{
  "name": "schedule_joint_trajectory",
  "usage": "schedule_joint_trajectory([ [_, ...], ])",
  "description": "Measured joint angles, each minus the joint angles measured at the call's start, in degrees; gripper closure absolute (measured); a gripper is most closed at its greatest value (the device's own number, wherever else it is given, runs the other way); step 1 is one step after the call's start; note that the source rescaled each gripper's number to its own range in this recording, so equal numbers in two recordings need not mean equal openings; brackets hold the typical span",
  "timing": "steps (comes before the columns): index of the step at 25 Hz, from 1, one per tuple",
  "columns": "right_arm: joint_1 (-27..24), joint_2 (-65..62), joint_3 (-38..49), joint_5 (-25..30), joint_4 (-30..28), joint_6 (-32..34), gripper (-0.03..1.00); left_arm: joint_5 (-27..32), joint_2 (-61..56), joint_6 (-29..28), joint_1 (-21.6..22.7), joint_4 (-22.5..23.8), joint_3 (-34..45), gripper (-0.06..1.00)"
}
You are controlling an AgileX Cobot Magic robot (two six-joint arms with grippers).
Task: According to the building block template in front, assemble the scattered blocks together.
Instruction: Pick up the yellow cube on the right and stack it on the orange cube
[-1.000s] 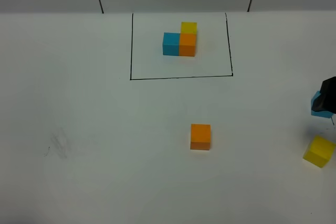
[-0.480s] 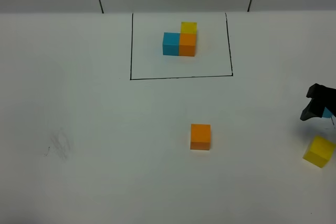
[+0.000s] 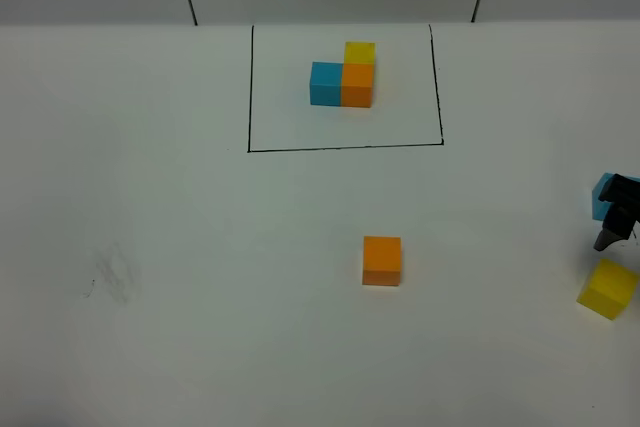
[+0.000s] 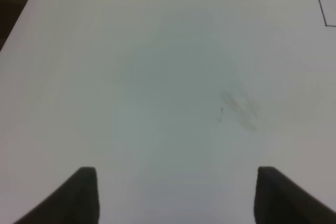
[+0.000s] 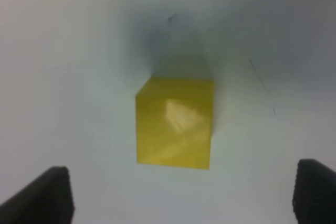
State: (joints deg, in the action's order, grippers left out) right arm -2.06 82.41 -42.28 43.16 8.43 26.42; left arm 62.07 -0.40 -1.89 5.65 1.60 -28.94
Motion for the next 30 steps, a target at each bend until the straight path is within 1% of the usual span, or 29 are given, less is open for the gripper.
schedule_joint_trajectory([
  [6,0.0,3.7,0.0,-0.1,0.1,0.5,0.21,0.0,0.0,0.0,0.0,0.0,0.0,0.54],
  [12,0.0,7.2,0.0,-3.1,0.8,0.5,0.22,0.0,0.0,-0.2,0.0,0.0,0.0,0.54],
  [19,0.6,11.8,0.0,-6.3,1.7,0.4,0.30,0.0,0.0,-0.3,0.0,0.0,0.0,0.54],
  [28,0.6,16.0,-0.1,-8.7,1.8,0.1,0.31,0.0,0.0,-0.3,0.0,0.0,0.0,0.54],
  [30,0.6,16.6,-0.1,-9.5,1.8,-0.5,0.35,0.0,0.0,-0.3,0.0,0.0,0.0,0.54],
])
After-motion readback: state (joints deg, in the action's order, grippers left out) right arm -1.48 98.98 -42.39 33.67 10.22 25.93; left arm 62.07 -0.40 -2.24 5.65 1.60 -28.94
